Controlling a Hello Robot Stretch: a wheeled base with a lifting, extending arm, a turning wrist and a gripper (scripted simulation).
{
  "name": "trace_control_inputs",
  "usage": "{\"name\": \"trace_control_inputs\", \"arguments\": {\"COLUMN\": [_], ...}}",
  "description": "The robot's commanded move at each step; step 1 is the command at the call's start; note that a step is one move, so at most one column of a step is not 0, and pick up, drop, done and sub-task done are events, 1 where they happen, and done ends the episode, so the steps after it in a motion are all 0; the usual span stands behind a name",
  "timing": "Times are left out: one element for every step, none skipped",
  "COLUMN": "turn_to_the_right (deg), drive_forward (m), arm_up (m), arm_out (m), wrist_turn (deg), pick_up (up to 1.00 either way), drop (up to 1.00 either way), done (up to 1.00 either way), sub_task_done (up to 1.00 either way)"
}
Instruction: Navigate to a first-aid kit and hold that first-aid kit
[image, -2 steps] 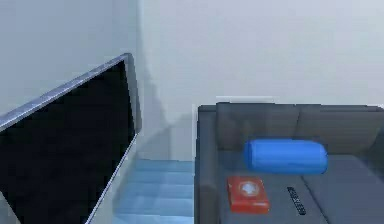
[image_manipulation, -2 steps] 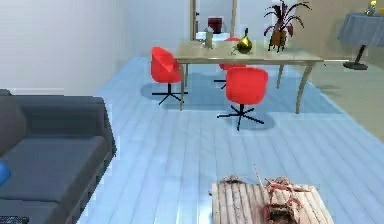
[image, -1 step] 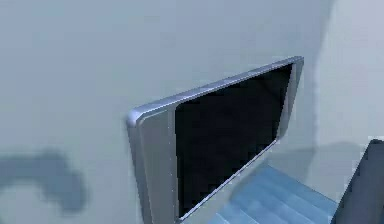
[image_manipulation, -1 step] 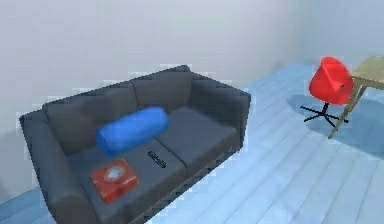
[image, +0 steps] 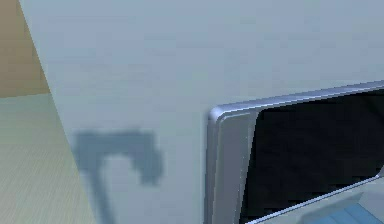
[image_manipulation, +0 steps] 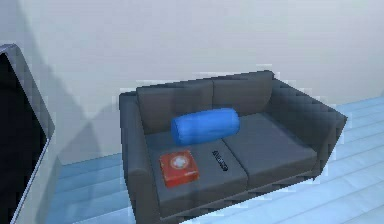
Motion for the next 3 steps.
{"name": "trace_control_inputs", "arguments": {"turn_to_the_right": [0.0, 0.0, 0.0], "drive_forward": [0.00, 0.00, 0.00], "arm_up": [0.50, 0.02, 0.00], "arm_out": [0.00, 0.00, 0.50], "wrist_turn": [0.0, 0.0, 0.0], "pick_up": [0.00, 0.00, 0.00], "drop": [0.00, 0.00, 0.00], "done": [0.00, 0.00, 0.00], "sub_task_done": [0.00, 0.00, 0.00]}}
